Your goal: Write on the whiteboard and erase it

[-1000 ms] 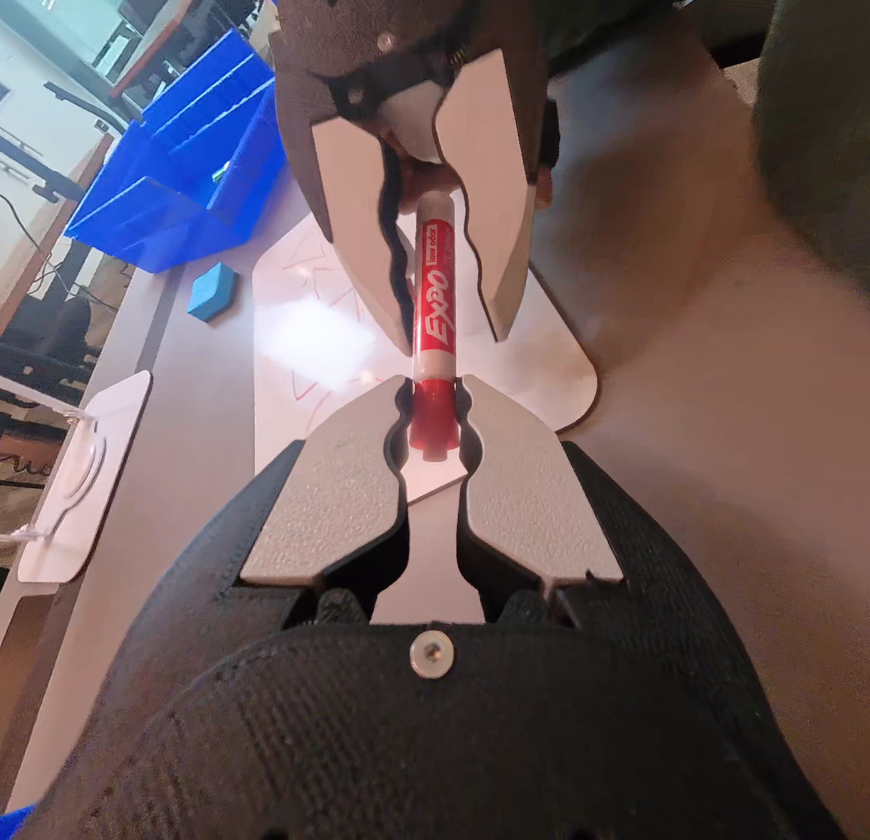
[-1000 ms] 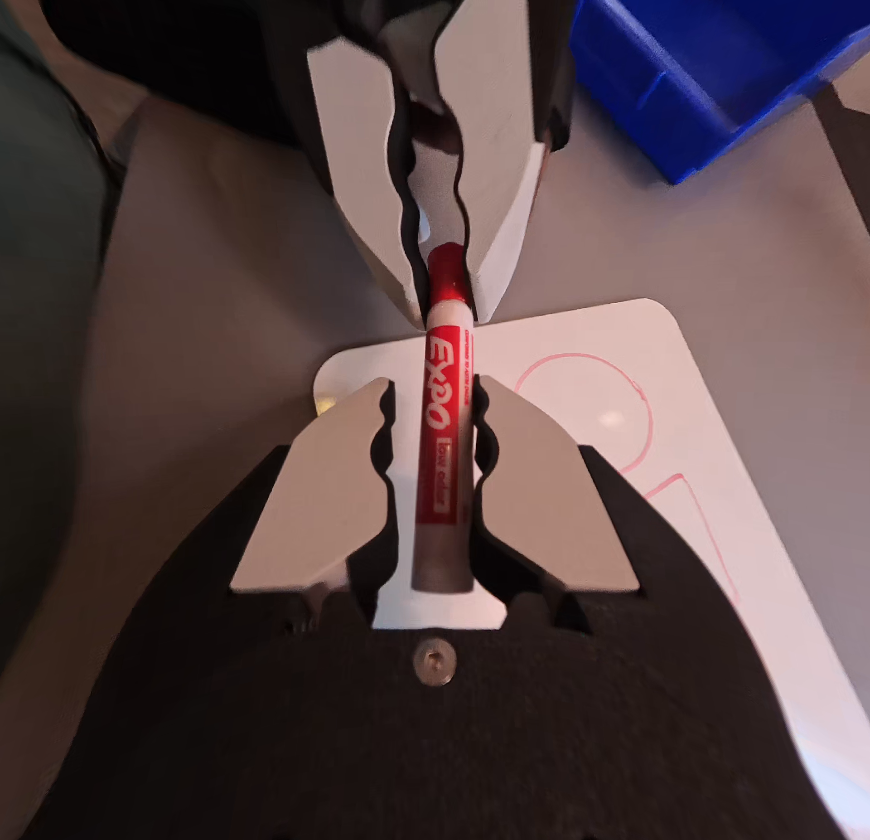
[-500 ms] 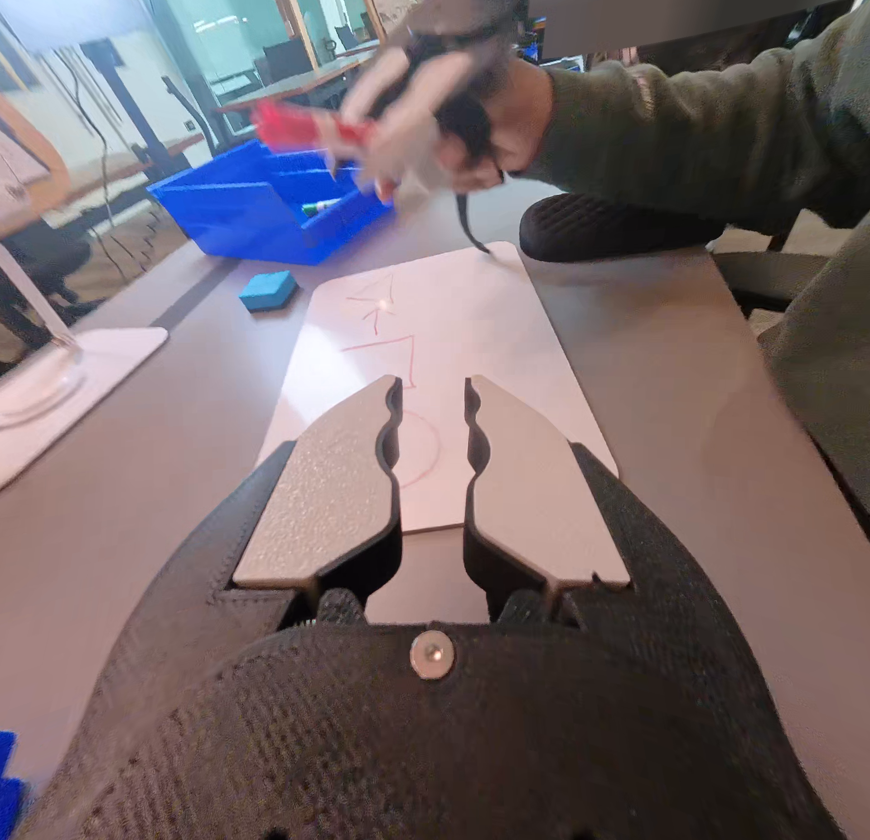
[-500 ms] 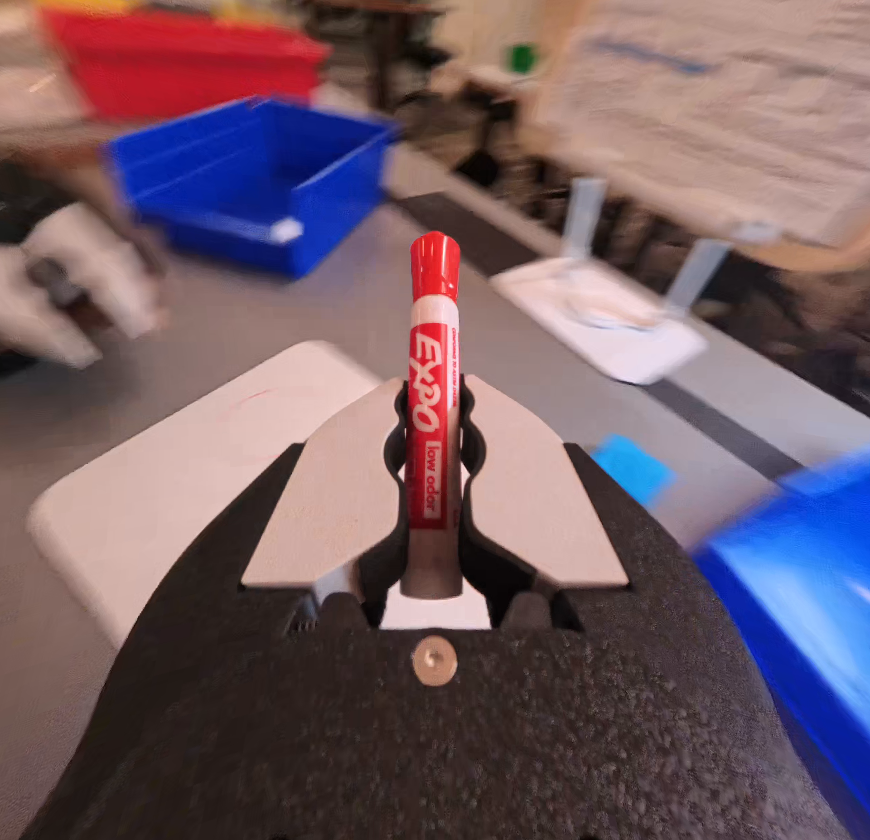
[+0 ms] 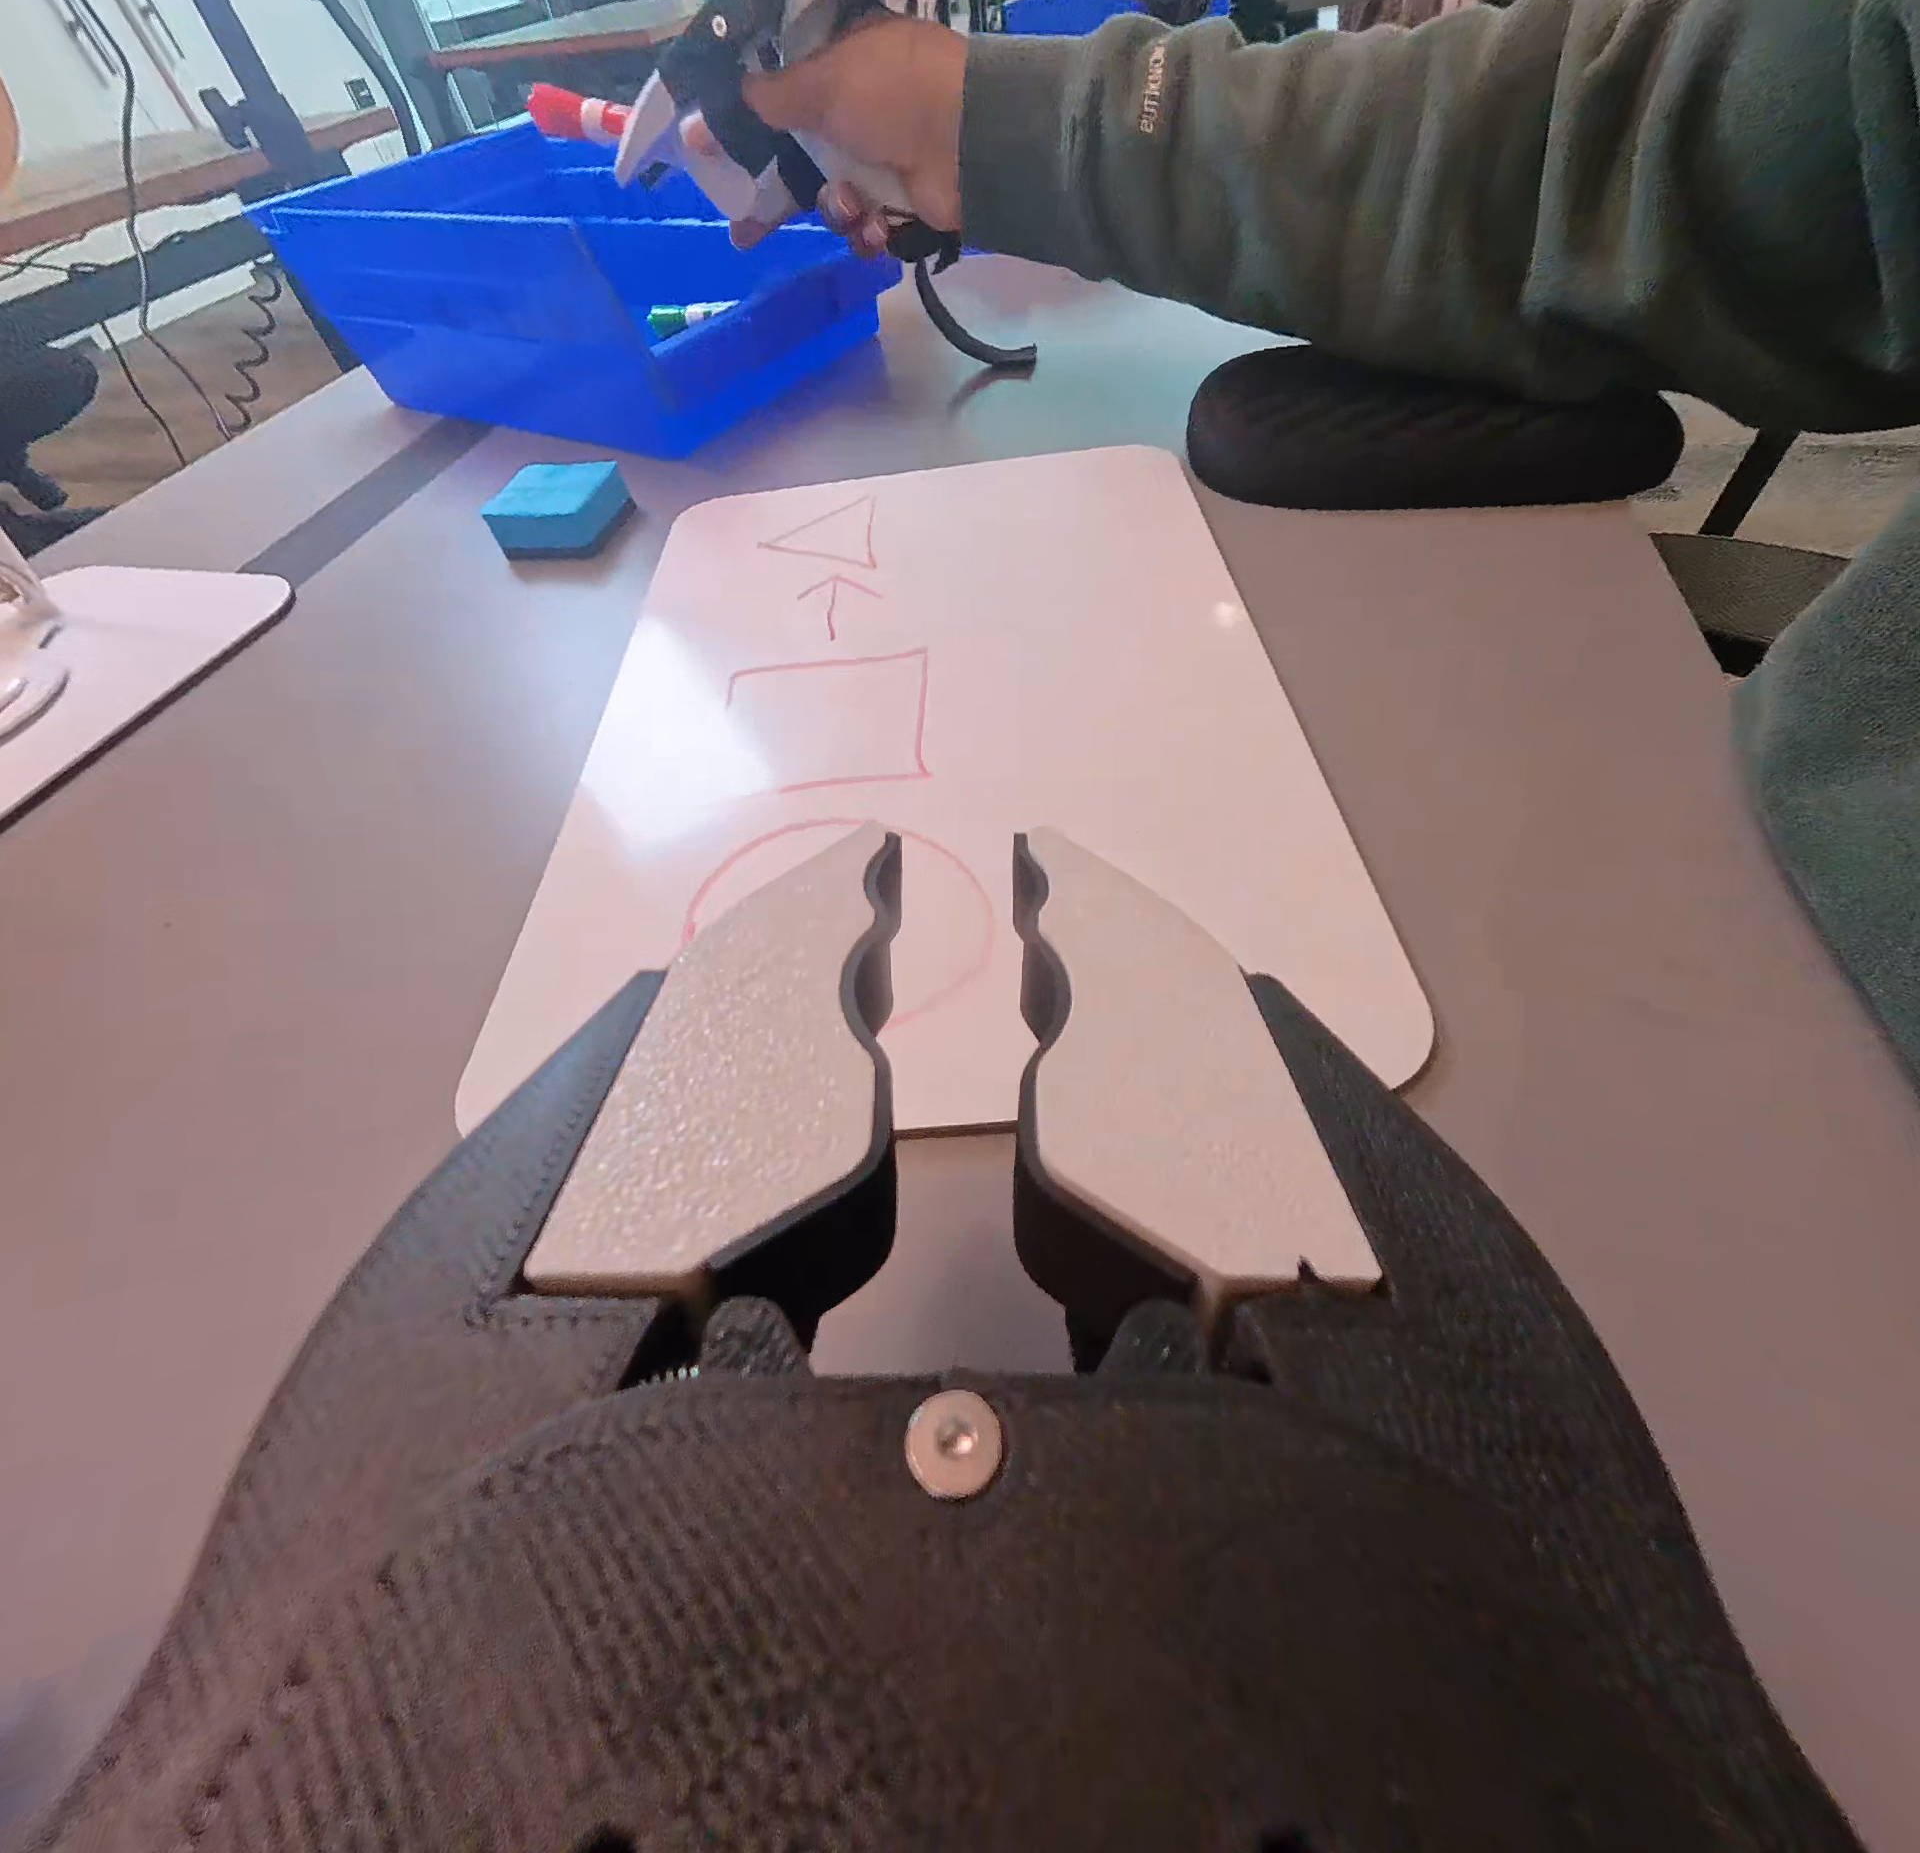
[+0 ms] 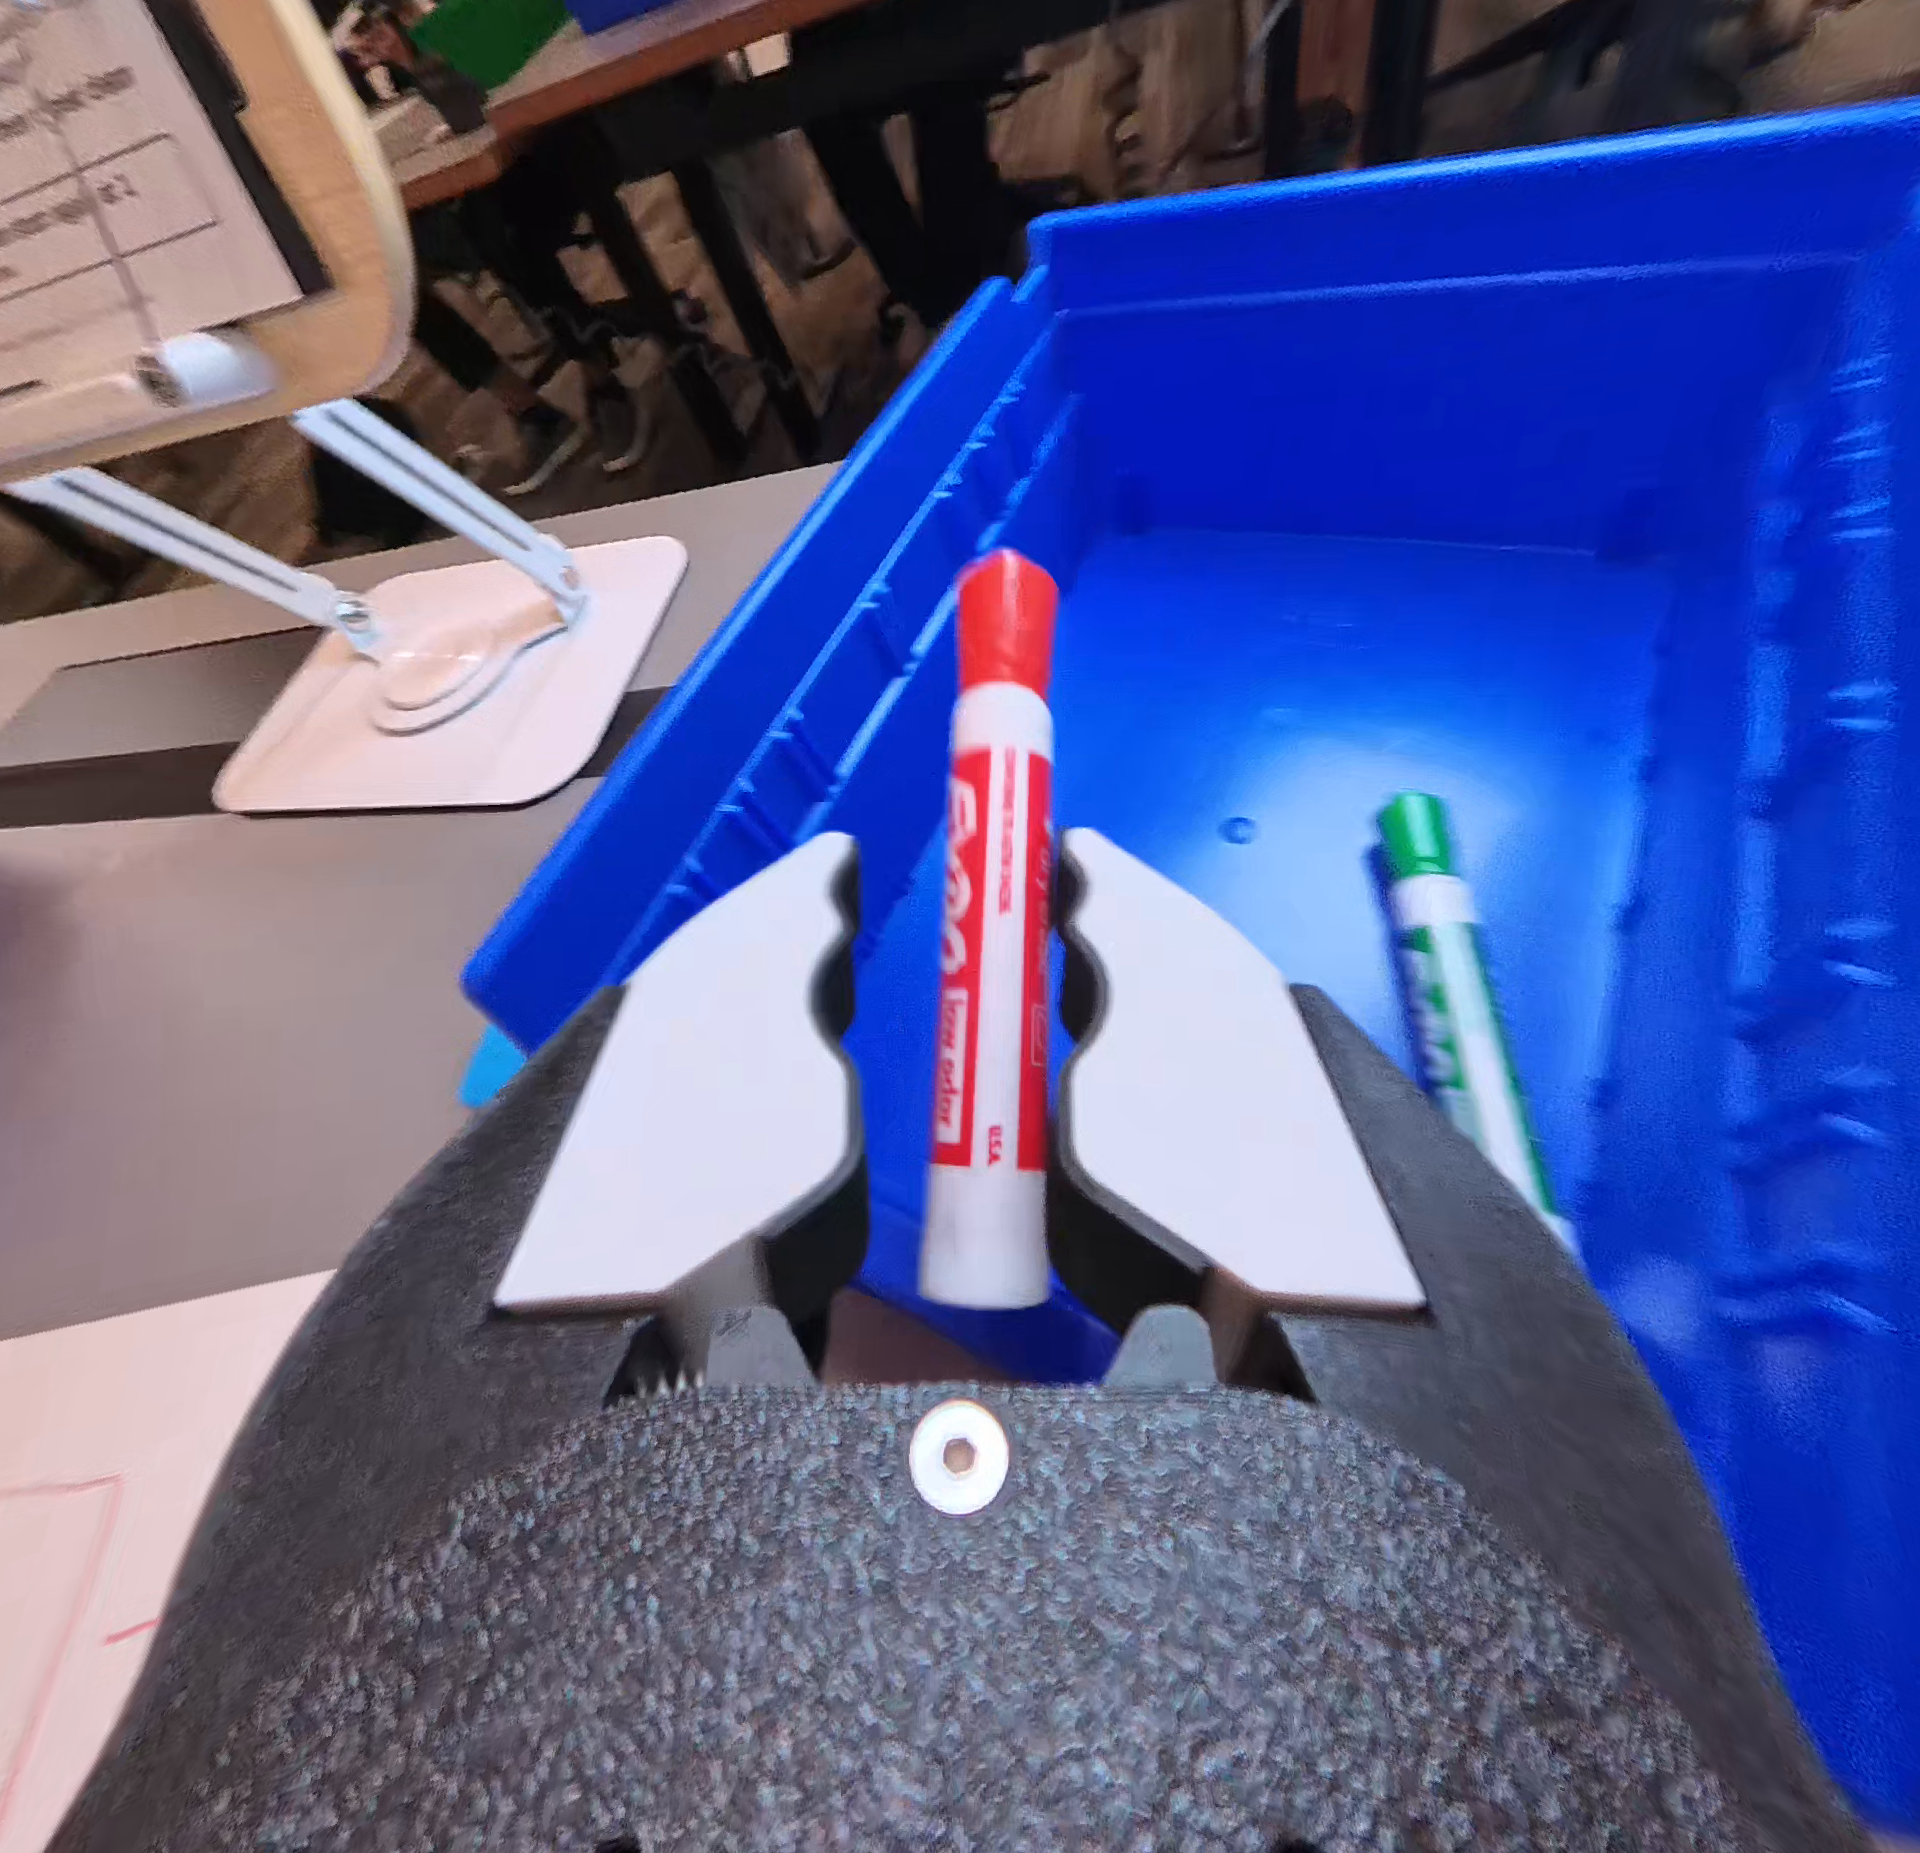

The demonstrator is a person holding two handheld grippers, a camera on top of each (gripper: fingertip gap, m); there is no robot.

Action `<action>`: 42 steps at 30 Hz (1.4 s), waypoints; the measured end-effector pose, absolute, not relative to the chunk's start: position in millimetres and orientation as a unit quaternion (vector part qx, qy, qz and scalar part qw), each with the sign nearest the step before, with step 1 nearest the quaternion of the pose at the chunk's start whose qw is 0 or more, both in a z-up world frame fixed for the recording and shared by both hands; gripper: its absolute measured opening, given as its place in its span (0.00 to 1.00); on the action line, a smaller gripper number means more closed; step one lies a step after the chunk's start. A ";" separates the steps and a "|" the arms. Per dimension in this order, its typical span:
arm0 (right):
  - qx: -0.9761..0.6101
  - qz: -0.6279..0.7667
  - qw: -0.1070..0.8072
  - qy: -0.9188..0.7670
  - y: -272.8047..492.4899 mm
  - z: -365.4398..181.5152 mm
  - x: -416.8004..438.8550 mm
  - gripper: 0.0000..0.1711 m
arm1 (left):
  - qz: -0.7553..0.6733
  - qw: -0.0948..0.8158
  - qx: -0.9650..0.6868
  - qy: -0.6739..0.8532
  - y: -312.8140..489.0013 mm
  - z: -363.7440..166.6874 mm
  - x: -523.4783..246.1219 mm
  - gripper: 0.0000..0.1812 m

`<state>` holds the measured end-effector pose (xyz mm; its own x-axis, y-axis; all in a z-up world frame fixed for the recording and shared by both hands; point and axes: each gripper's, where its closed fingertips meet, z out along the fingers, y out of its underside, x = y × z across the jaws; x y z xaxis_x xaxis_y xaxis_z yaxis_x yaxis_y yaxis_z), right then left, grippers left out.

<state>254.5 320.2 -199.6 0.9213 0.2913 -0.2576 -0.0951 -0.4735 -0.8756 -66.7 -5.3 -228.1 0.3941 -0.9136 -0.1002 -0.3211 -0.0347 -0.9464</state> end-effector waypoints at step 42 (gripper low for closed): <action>-0.805 0.132 0.527 -0.238 229.9 -147.8 201.9 0.32 | -0.286 0.521 -0.652 0.470 -8.7 -224.6 -77.6 0.06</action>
<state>201.9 229.9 -147.8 0.8525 0.5213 0.0385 0.2439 -0.3315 -0.9114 -77.6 -8.7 -224.6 0.3941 -0.9114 -0.1181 -0.3157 -0.0136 -0.9488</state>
